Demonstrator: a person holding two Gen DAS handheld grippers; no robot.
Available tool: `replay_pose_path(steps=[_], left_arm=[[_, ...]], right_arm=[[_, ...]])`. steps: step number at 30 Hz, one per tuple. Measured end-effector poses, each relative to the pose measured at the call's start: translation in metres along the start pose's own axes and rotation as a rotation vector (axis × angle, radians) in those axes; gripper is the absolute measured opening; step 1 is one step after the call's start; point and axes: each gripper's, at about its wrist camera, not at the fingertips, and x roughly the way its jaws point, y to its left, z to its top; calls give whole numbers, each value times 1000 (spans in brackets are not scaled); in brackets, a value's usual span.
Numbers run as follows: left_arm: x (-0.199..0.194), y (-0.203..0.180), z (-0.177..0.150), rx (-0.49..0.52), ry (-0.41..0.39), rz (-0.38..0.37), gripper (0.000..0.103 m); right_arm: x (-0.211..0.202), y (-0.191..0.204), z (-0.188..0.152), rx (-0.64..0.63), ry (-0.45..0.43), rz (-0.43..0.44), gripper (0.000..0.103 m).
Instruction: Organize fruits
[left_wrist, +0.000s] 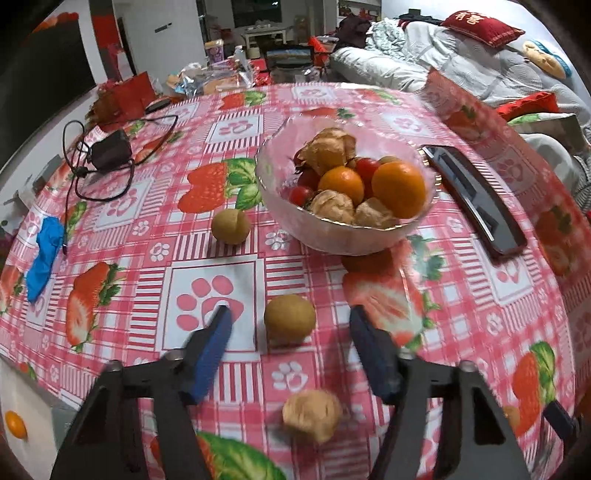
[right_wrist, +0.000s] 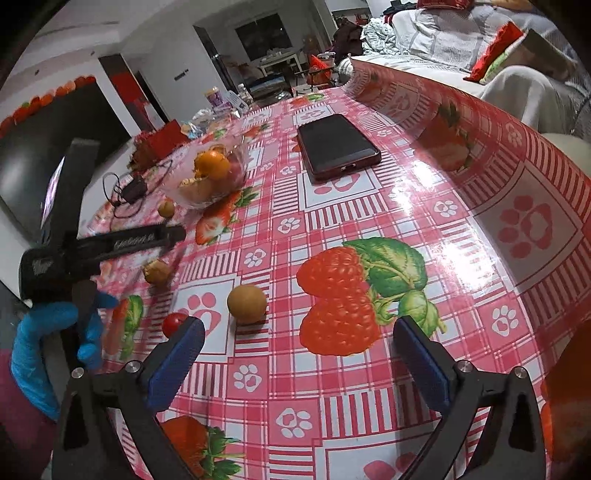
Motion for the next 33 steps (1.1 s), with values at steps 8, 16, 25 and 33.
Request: replay_pose_path(steps=[8, 16, 25, 33], left_arm=[[-7, 8, -17, 3, -14, -32, 30], [-48, 25, -80, 7, -35, -50, 30], [-90, 42, -148, -8, -83, -52, 31], [-121, 63, -173, -48, -204, -17, 85]], right_arm=[[2, 3, 0, -15, 8, -22, 103], [5, 8, 1, -33, 18, -48, 103], [12, 19, 0, -75, 41, -110, 103], [4, 33, -17, -126, 114, -136, 103]])
